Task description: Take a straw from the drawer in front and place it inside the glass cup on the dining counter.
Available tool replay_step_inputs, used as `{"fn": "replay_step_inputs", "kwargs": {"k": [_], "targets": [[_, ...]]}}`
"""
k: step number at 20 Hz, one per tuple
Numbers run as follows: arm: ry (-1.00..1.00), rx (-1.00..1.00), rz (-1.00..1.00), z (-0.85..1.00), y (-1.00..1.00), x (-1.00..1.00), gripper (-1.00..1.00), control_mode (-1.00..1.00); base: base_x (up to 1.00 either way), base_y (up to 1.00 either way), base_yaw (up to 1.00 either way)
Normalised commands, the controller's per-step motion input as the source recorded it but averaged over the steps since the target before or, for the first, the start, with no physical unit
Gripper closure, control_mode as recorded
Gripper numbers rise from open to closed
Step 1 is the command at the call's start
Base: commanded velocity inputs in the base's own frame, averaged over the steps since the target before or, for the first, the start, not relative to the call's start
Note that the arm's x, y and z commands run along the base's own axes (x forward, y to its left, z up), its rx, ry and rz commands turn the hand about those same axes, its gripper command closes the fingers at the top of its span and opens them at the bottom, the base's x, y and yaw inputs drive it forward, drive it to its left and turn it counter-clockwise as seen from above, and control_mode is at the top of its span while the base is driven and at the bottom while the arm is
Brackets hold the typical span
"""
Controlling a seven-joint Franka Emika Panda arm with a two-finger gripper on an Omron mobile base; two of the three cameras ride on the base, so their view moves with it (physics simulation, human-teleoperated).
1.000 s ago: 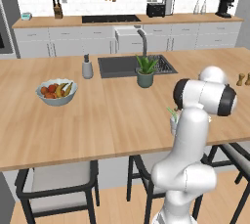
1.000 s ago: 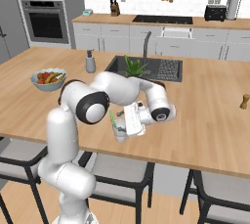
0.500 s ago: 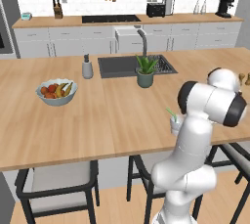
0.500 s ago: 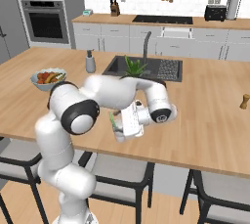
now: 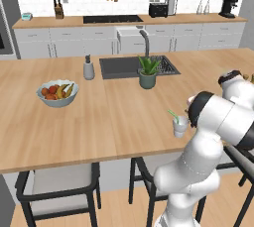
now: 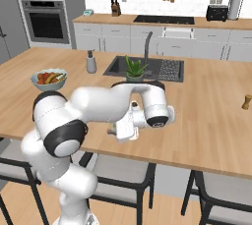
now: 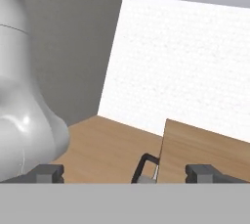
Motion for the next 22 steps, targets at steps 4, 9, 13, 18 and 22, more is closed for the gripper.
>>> {"fn": "replay_step_inputs", "kwargs": {"k": [4,9,13,18,22], "targets": [[0.04,0.00,-0.01,0.01,0.01,-0.22,-1.00,-1.00,0.00,0.00,0.00],[0.03,0.00,0.00,0.00,0.00,-0.19,-1.00,-1.00,0.00,0.00,0.00],[0.01,0.00,0.00,-0.01,0.00,-0.23,-1.00,-1.00,0.00,0.00,0.00],[0.03,0.00,0.00,-0.01,0.00,-0.20,-1.00,-1.00,0.00,0.00,0.00],[0.02,0.00,0.00,0.00,0.00,-0.18,-1.00,-1.00,0.00,0.00,0.00]]}}
